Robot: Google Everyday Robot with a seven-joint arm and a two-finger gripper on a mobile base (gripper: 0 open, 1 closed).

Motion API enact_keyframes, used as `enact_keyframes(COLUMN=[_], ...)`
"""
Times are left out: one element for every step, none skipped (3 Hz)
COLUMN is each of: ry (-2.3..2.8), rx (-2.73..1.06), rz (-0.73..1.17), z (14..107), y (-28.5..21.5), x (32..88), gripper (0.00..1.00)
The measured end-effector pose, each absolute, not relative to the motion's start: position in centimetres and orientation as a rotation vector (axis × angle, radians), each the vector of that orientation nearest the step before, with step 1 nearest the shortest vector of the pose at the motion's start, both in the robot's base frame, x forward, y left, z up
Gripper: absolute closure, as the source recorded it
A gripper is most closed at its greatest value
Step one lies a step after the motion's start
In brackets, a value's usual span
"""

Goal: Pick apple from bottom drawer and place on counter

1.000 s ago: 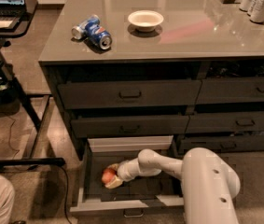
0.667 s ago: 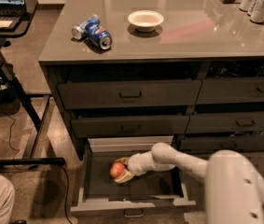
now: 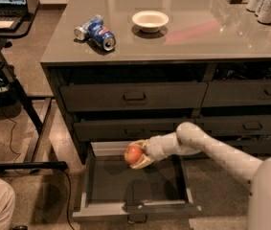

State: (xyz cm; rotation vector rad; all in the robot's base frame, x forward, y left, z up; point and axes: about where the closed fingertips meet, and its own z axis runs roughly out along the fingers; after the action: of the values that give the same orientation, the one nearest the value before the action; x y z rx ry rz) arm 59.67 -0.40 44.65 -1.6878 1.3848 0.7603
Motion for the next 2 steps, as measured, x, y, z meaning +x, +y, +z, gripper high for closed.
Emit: enact_keyframes(ry=[1.315, 1.284], rx=[-1.719, -1.753], rz=[0.721, 0.709], z=[51.5, 56.9], y=[-2.2, -3.8], x=[60.7, 61.4], gripper=[1.00, 1.00])
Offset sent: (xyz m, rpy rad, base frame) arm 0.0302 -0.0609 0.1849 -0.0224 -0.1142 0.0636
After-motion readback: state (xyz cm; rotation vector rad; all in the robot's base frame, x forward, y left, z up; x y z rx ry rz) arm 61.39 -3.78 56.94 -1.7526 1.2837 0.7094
